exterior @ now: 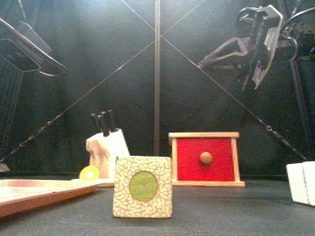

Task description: Grab carrot top

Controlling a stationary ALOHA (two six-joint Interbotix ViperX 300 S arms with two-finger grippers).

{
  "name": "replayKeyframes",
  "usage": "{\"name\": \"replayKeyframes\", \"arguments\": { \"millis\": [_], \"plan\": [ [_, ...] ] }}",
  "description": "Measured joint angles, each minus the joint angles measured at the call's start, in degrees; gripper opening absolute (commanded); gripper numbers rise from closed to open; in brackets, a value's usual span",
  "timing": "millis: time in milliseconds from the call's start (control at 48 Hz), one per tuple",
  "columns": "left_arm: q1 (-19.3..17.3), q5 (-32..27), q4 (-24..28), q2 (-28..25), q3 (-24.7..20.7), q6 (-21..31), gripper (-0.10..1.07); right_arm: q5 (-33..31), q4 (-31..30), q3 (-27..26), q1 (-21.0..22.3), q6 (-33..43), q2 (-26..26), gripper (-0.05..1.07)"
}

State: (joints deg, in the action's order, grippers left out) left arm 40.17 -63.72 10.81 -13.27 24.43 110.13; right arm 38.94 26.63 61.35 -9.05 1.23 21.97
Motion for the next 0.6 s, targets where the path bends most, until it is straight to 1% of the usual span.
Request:
{"name": "replayKeyframes", "arguments": {
  "millis": [604],
  "plan": [
    [0.0, 0.2, 0.4, -0.2, -0.4, 0.0, 0.86, 0.0, 0.1, 0.0, -0.1, 0.0, 0.0, 0.51]
  ]
}}
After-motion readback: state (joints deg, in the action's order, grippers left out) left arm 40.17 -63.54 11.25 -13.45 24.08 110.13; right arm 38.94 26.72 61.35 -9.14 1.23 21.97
